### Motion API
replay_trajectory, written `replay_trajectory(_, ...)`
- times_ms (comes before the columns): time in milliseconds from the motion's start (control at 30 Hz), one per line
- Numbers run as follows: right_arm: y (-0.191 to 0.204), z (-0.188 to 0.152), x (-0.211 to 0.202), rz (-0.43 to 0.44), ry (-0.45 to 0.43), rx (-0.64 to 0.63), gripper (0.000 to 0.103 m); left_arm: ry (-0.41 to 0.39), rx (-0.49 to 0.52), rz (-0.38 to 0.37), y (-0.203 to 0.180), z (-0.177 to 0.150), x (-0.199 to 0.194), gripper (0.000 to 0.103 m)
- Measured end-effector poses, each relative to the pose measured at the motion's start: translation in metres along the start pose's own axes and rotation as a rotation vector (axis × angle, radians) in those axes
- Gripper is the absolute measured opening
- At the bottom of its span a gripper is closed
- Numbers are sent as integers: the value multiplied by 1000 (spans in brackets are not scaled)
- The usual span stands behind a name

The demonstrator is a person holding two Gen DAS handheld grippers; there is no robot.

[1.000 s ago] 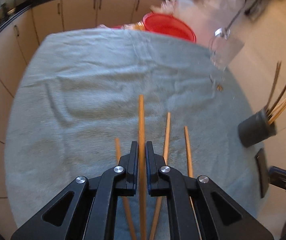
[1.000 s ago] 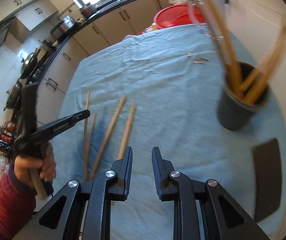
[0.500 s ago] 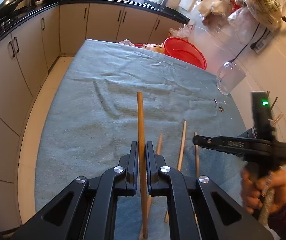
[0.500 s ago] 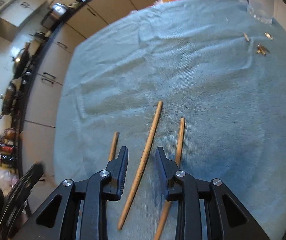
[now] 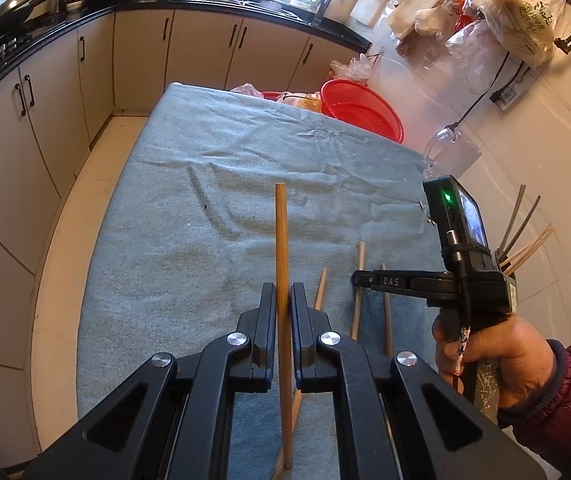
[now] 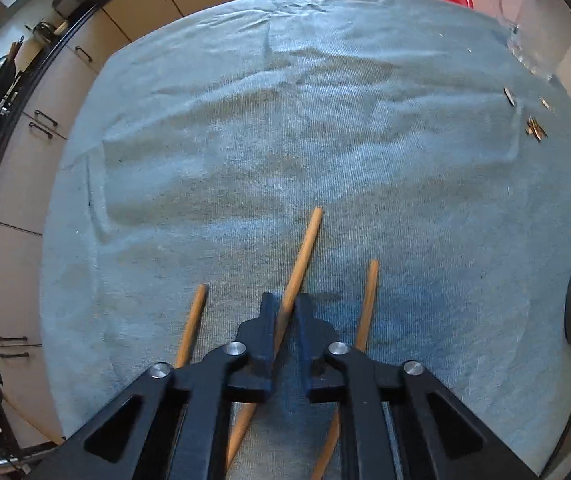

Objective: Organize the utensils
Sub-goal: 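Lift held chopsticks upright and carry both tools over the black holder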

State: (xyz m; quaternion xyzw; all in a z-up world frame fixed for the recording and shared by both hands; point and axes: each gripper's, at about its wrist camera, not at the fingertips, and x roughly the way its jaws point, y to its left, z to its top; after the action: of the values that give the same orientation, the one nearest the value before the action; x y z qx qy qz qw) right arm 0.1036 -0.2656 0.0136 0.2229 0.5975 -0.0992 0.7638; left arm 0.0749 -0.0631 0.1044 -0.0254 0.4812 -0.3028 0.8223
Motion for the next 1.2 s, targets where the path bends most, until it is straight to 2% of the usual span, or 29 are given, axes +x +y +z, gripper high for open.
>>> replay_trajectory(67, -2, -1, -2, 13, -4, 9, 7, -2, 5, -4, -1, 0, 0, 6)
replay_trajectory(167, -8, -8, -16, 80, -44, 42, 7, -9, 17, -14, -5, 1, -3, 6)
replay_trajectory(333, -17, -29, -64, 182, -164, 52, 7, -32, 41, -31, -17, 1, -12, 6)
replay_trajectory(533, -20, -63, -114, 234, -290, 33, 7, -56, 71, -38, -28, -5, -27, 6)
replay_trajectory(800, -11, -100, -159, 237, -406, -40, 7, -88, 100, -49, -41, -12, -47, 6)
replay_trajectory(1200, -25, -131, -203, 202, -502, 1, 7, -119, 150, -92, -57, -13, -70, 6)
